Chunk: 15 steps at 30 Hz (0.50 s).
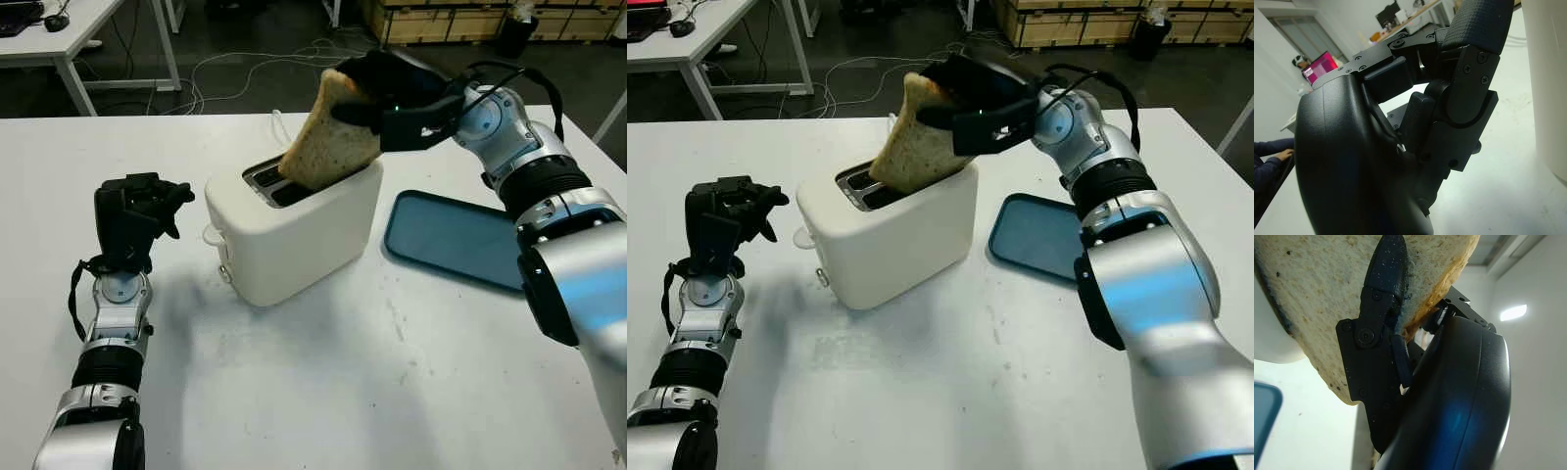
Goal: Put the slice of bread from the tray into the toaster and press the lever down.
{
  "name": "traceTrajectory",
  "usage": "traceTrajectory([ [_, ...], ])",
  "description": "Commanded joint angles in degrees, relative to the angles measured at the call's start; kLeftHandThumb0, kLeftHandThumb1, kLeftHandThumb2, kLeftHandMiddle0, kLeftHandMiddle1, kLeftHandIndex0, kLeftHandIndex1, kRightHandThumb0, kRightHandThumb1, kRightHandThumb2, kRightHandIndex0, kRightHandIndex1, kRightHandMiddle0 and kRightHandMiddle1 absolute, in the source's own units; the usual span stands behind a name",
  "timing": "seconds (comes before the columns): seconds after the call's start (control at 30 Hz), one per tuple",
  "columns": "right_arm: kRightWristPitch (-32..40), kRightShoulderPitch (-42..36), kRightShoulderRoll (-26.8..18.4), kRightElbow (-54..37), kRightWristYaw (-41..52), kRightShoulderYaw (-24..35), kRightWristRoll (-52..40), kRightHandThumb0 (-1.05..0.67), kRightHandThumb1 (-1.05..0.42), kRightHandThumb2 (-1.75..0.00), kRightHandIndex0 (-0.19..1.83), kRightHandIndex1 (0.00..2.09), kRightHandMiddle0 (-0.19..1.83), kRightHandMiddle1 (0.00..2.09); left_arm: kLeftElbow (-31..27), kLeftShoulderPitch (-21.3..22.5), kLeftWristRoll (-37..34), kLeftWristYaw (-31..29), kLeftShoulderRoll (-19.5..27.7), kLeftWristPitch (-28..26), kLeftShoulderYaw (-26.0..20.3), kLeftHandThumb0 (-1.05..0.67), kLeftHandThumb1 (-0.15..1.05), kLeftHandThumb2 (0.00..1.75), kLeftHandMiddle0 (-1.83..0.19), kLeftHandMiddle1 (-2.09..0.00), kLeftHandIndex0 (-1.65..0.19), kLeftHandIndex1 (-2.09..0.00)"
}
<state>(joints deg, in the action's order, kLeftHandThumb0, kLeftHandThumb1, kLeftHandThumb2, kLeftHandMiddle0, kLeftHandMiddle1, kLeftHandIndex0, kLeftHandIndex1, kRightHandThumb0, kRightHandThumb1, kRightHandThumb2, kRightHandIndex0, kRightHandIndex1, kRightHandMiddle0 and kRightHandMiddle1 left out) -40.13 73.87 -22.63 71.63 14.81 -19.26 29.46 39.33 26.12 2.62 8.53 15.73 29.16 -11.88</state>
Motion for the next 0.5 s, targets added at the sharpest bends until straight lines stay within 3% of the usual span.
traceTrajectory([
  [0.0, -1.7, 1.0, -0.9, -0.5, -0.7, -1.3, 1.4, -0.5, -0.92, -0.5, 1.05, 1.75, 0.78, 1.75, -0.2, -0.3, 0.3, 0.5, -0.1, -0.4, 0.2, -1.05, 0.92, 0.16, -1.57, -1.26, -1.57, -0.64],
  [0.47, -7.2, 3.4, 0.5, -2.1, -4.1, -6.4, 5.7, -0.52, -0.92, -0.47, 1.12, 1.75, 0.84, 1.75, -0.7, -0.6, -0.4, 0.3, -0.5, -0.6, 0.1, -1.05, 0.92, 0.14, -1.57, -1.25, -1.57, -0.63],
])
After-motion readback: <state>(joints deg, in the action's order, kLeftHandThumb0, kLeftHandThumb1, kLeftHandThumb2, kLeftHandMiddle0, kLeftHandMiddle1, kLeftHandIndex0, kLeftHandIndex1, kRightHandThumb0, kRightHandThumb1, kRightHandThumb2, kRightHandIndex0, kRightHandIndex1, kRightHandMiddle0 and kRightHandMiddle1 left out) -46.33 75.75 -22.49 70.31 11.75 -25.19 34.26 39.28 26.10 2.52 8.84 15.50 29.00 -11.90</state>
